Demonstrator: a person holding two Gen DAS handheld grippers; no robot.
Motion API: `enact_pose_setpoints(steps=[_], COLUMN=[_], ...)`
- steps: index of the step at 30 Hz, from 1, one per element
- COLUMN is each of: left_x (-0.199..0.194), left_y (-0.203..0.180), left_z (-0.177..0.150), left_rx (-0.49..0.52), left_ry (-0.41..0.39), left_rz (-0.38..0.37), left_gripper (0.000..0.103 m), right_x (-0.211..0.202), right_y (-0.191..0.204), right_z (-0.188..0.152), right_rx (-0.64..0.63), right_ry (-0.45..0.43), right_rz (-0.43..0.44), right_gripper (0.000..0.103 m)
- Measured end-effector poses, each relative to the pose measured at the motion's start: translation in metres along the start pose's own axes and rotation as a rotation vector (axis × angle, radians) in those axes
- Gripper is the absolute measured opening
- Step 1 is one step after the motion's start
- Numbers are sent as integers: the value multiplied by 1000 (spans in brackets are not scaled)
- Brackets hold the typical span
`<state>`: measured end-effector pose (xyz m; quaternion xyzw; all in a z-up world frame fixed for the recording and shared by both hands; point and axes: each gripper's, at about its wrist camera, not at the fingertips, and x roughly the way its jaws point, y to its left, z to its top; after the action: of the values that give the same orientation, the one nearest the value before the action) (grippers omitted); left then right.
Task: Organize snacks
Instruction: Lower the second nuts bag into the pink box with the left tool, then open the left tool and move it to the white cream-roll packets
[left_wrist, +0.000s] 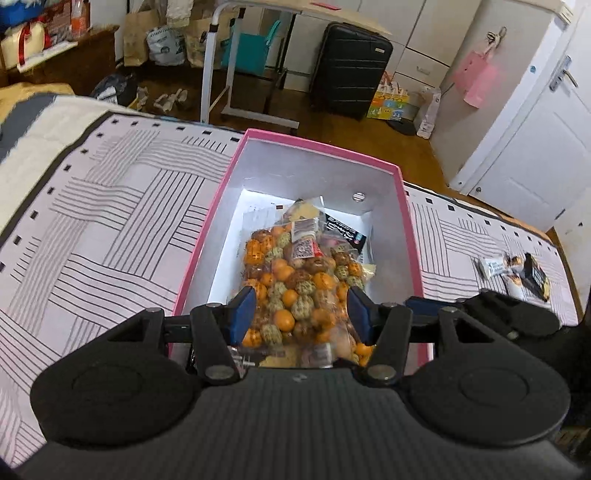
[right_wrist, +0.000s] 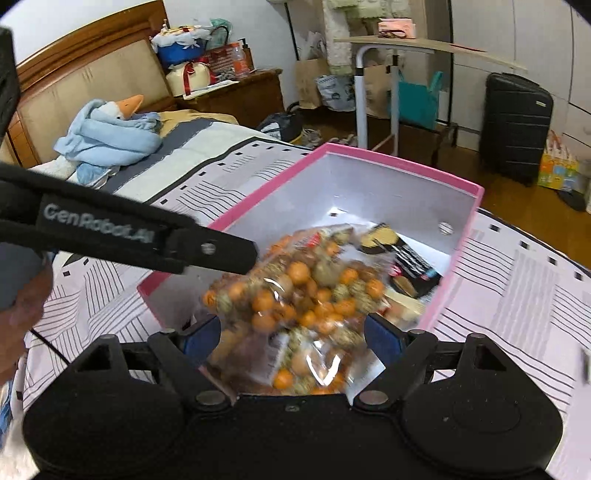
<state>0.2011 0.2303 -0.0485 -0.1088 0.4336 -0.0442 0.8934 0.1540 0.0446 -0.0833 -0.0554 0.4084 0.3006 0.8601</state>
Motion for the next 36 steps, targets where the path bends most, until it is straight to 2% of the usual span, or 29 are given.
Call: enact_pose_setpoints(steps=[11, 15, 22, 29, 36], left_x=[-53, -70, -92, -71, -17], left_y=[-44, -69, -126, -191, -246], left_z=[-5, -8, -14, -24, -32], left_rx=[86, 140, 226, 305, 319], left_ry=[-25, -37, -72, -35, 37], left_rz=[-25, -49, -116, -181, -249], left_gripper=[54, 54, 56, 57, 57], right_x=[-84, -130, -207, -243, -232], right_y=[-8, -27, -84, -156, -214], right_z=[-10, -19, -46, -85, -128], right_rx=[-57, -45, 67, 221, 254], right_ry=[-5, -41, -119, -175, -260], right_rz=[-168, -200, -246, -314, -351], right_gripper=[88, 88, 88, 88, 88])
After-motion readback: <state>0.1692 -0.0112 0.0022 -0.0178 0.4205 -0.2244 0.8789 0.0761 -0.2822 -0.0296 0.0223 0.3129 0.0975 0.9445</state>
